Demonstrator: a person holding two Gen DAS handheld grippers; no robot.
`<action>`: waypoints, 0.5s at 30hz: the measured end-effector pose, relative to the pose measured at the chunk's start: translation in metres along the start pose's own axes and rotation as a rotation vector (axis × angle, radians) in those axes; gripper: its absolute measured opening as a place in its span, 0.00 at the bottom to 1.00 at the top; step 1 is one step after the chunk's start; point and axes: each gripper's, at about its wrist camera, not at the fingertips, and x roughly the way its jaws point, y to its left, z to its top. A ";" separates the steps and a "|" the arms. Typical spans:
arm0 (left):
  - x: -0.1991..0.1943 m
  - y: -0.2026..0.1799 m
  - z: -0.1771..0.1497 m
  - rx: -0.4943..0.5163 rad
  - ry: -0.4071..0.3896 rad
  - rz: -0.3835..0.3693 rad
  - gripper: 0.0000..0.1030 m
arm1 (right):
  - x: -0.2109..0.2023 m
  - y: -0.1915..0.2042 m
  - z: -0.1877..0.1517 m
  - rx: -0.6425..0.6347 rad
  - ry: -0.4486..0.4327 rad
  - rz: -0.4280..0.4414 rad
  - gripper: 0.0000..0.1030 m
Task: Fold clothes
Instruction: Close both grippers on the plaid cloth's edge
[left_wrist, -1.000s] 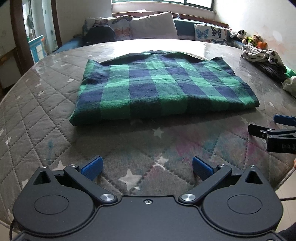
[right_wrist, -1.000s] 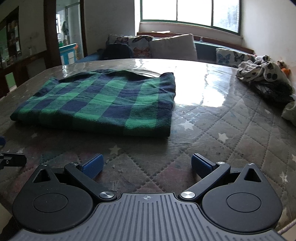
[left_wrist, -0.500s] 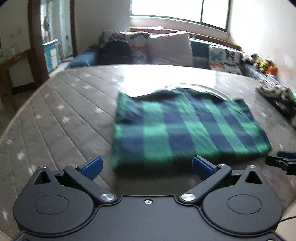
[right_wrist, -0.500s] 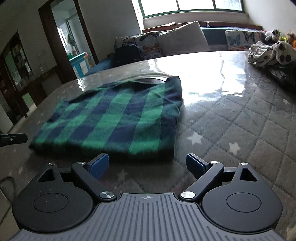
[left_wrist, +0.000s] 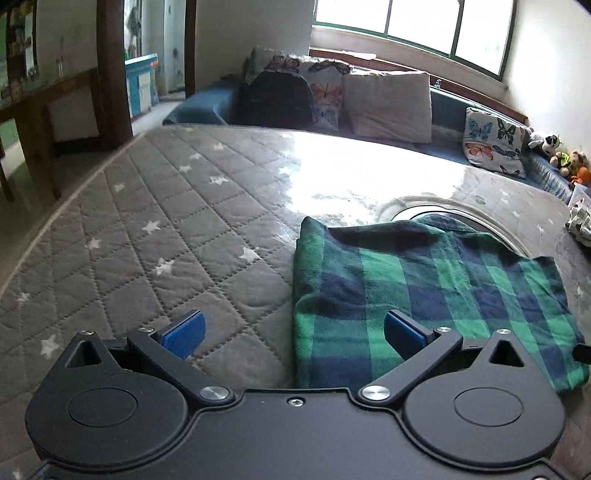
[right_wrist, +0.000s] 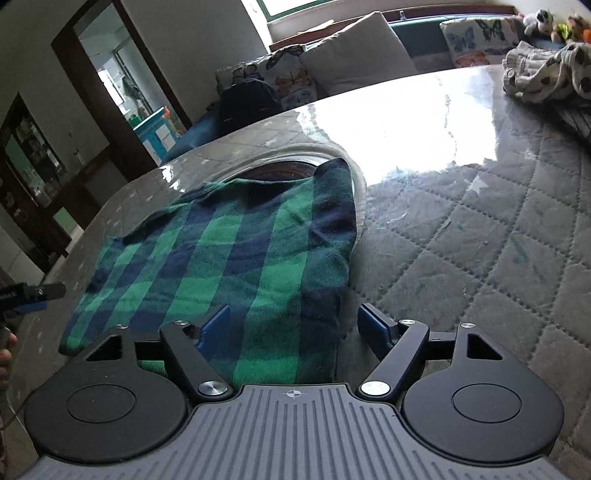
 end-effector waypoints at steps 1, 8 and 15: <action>0.003 0.001 0.001 -0.006 0.008 -0.004 1.00 | 0.002 0.000 0.001 0.004 0.002 0.009 0.73; 0.024 0.005 0.005 -0.023 0.068 -0.046 1.00 | 0.012 -0.005 0.008 0.055 0.026 0.093 0.66; 0.042 0.010 0.004 -0.083 0.137 -0.101 1.00 | 0.011 -0.016 0.013 0.107 0.046 0.168 0.64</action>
